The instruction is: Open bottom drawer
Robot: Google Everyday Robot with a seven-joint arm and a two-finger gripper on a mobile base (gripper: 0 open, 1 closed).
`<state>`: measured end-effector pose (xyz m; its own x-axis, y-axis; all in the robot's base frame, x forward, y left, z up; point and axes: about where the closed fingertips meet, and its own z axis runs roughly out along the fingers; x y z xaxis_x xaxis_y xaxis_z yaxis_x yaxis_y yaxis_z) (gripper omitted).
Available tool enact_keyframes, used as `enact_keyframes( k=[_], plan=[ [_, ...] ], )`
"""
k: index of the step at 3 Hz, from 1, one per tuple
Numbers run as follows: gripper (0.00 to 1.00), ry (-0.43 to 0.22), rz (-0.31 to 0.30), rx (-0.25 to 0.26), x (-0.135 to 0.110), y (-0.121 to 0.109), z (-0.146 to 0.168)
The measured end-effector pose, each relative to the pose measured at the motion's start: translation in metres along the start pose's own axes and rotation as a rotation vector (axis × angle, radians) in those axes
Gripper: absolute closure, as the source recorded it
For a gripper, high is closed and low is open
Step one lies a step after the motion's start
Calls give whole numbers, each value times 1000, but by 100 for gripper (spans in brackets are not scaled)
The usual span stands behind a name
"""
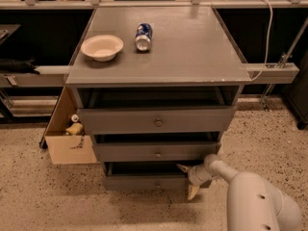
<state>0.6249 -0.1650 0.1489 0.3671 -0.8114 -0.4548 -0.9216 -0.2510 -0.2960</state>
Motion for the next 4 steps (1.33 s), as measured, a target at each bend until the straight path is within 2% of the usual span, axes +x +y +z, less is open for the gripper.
enact_keyframes(
  k=[1,2,4],
  plan=[
    [0,5,26,-40,-4,12,4],
    [18,18,57,-79,-11,24,3],
    [65,34,57,-85,-38,45,-18]
  ],
)
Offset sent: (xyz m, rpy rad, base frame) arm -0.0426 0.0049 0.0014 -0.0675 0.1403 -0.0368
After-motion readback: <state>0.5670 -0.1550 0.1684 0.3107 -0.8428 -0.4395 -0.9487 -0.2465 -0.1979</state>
